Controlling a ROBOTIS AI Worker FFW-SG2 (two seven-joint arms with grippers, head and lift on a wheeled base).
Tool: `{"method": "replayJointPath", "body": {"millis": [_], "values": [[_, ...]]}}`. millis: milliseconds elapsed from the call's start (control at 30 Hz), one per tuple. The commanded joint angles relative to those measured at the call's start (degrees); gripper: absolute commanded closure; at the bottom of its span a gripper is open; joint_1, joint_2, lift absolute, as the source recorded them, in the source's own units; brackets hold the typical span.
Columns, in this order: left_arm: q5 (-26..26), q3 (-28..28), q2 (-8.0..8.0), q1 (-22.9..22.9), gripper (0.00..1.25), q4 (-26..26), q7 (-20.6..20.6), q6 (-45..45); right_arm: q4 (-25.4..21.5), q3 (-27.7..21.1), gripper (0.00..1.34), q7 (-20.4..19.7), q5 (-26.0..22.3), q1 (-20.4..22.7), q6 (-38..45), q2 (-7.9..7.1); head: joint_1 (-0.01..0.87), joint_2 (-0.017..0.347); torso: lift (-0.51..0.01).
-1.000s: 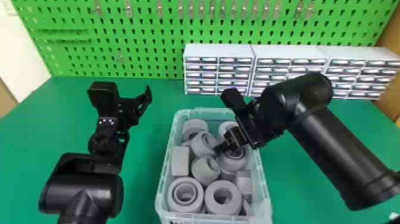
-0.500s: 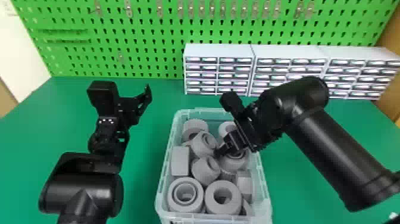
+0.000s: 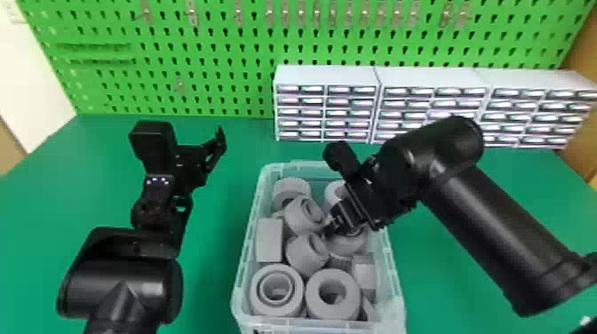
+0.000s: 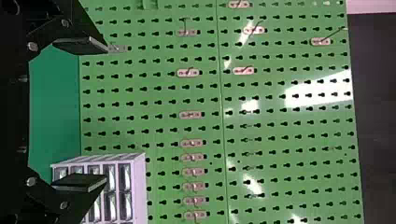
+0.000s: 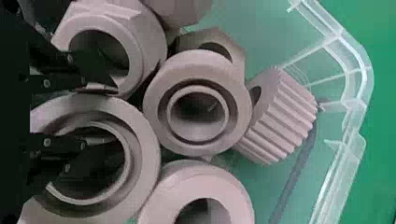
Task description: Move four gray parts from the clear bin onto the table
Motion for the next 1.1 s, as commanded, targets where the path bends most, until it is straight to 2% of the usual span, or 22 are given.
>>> {"method": "replayJointPath", "body": {"millis": [0,400,1067], "values": [[0.20,0.06,0.16,0.09,0.29,0.00,0.09,0.00,0.00,1.21,1.05,-0.02,0.04,-0.84,-0.09,0.06,0.693,0.072,-0.052],[0.55,-0.20,0.60,0.18,0.29,0.00,0.17,0.00,-1.76,1.21,1.05,-0.02,-0.57,-0.93,0.43,-0.03,0.693,0.072,-0.052],[1.08,-0.55,0.86,0.53,0.29,0.00,0.88,0.00,-9.58,-1.25,1.05,-0.11,-1.19,-0.93,2.81,-0.03,0.693,0.072,-0.052]]}}
